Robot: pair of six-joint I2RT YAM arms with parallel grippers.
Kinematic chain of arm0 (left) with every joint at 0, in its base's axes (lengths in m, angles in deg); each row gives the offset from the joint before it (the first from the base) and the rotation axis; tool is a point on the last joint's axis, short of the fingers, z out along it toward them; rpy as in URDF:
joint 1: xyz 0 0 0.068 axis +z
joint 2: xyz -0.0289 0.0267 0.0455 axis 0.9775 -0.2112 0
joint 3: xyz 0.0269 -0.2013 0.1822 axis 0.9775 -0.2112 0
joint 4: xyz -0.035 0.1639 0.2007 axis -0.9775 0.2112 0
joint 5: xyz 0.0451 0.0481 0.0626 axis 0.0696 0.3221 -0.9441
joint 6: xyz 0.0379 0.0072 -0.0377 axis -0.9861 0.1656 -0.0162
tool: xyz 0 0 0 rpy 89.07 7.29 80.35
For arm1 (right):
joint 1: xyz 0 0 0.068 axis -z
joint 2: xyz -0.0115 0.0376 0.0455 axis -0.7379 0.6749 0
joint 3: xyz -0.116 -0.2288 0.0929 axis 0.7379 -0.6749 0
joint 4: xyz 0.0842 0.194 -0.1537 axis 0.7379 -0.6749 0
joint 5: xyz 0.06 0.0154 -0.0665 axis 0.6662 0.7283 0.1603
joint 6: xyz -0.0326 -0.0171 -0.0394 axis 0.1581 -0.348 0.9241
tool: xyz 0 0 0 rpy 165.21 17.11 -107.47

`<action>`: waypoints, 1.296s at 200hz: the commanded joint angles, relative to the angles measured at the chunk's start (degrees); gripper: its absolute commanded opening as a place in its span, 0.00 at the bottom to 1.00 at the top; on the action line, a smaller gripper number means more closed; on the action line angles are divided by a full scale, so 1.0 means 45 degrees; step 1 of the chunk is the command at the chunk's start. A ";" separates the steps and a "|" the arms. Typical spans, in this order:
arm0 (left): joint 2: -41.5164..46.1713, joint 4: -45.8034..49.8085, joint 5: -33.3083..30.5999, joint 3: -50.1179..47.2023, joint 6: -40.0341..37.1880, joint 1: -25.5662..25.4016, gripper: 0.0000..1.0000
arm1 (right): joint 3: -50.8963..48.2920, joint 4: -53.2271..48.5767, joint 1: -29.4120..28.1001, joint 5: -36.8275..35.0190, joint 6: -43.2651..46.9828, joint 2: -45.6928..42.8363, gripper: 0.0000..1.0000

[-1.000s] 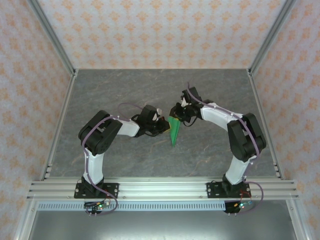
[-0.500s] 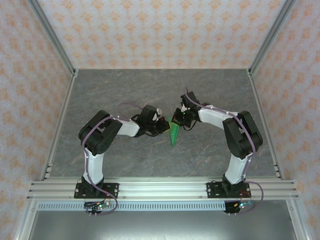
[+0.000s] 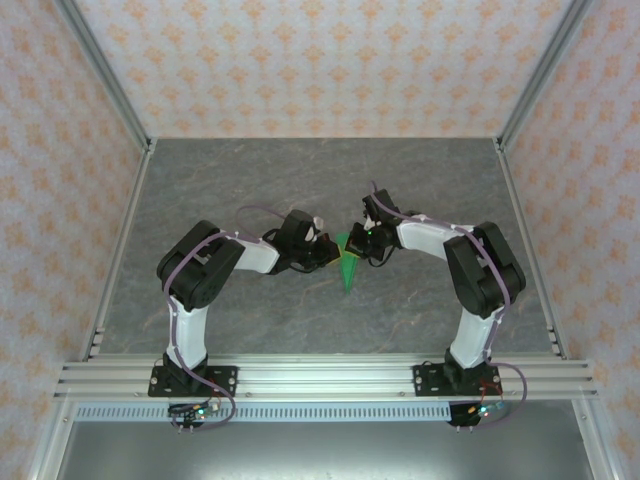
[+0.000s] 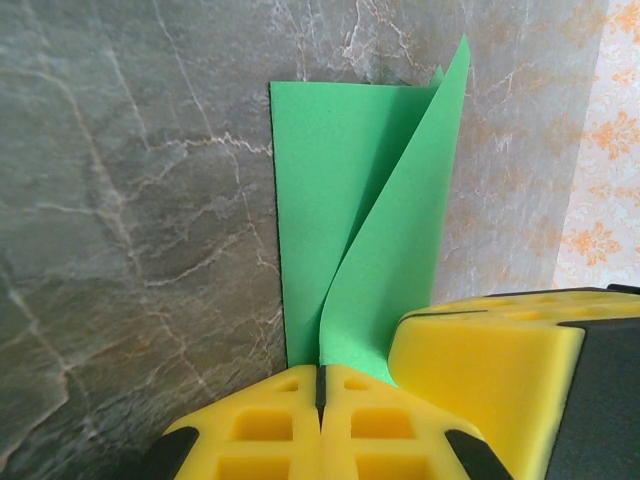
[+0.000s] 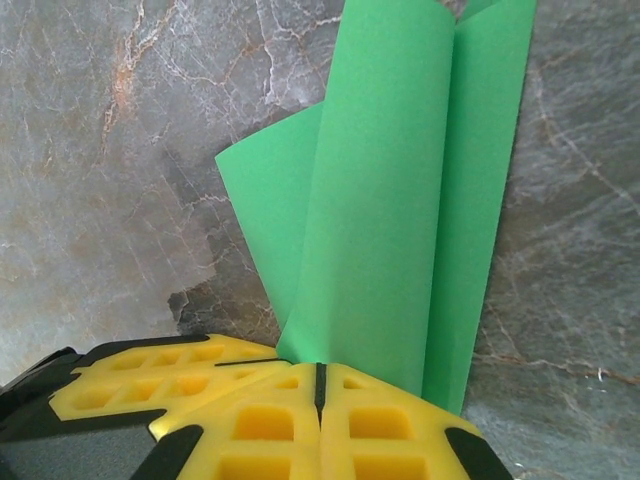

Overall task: Fold a paper plane with a square sheet of paper (fold left side to right side)
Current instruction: Fold the wing for the fifth time at the center of the table.

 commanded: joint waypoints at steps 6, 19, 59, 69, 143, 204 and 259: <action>-0.0981 0.1350 -0.0838 -0.0255 0.0022 -0.0170 0.00 | -0.0232 0.0219 -0.0004 -0.0441 0.0145 0.0101 0.00; -0.1000 0.1372 -0.0819 -0.0233 0.0039 -0.0159 0.00 | -0.0282 0.0221 -0.0019 -0.0490 0.0147 0.0124 0.00; -0.1069 0.1373 -0.0818 -0.0233 0.0062 -0.0159 0.00 | -0.0477 0.0324 -0.0019 -0.0615 0.0129 0.0125 0.00; -0.1078 0.1353 -0.0818 -0.0226 0.0058 -0.0163 0.00 | -0.0536 0.0349 -0.0016 -0.0647 0.0107 0.0119 0.00; -0.1206 0.1280 -0.0701 -0.0192 0.0098 -0.0180 0.00 | -0.0985 0.0611 -0.0016 -0.0663 0.0048 0.0284 0.00; -0.0894 0.1283 -0.0641 -0.0165 -0.0048 -0.0204 0.00 | -0.1604 0.0325 -0.0014 -0.1080 0.0213 0.0359 0.00; 0.0894 0.2478 -0.1225 -0.0251 -0.0922 0.0005 0.16 | -0.2006 0.0296 -0.0015 -0.1286 0.0323 0.0503 0.00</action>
